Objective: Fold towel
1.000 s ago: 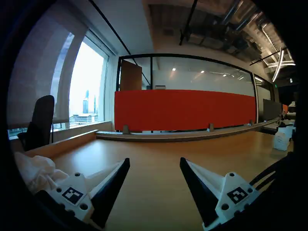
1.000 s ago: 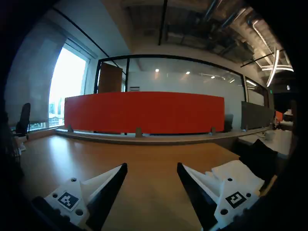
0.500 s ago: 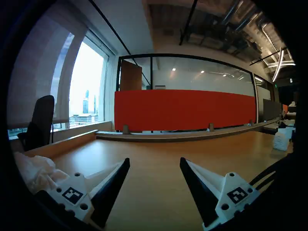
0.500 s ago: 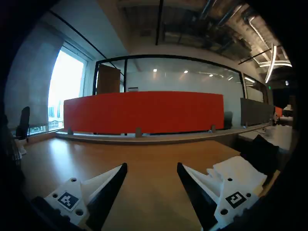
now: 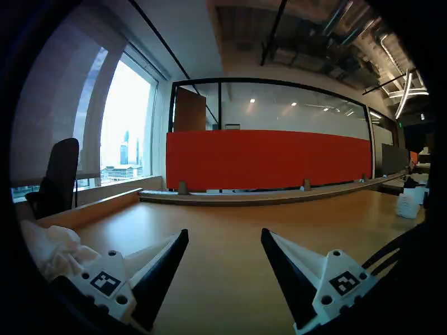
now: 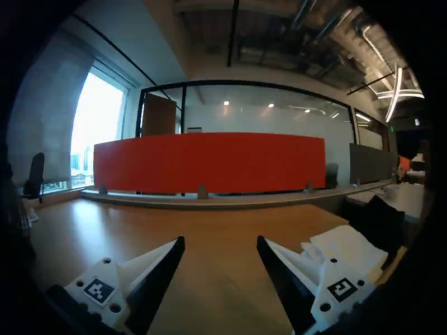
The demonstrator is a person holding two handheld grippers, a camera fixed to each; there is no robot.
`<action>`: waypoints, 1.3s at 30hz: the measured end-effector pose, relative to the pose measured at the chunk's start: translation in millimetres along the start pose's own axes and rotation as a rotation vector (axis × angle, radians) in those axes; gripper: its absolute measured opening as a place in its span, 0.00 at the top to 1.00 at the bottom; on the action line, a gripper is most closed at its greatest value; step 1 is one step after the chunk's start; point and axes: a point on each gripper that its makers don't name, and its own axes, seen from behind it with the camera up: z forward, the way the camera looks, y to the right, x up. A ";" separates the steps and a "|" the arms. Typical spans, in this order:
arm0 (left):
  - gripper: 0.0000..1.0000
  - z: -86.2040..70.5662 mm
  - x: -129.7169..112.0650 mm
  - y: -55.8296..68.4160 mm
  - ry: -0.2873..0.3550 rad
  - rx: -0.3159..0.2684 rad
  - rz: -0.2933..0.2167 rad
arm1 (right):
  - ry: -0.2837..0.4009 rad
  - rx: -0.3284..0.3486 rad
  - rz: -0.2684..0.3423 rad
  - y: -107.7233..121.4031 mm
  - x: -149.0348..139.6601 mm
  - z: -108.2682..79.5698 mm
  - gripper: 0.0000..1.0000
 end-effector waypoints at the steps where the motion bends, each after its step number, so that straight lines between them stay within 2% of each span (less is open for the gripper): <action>1: 0.04 0.0 0.0 0.1 0.000 0.000 0.000 | 0.002 0.001 -0.003 -0.7 0.1 -0.5 0.00; 12: 0.04 0.2 -0.3 0.3 0.000 0.000 0.000 | 0.025 0.007 -0.008 -3.4 2.0 -4.1 0.00; 39: 0.04 -0.2 0.6 -0.8 0.000 0.000 0.000 | 0.025 0.007 -0.008 -2.8 -0.5 -4.4 0.00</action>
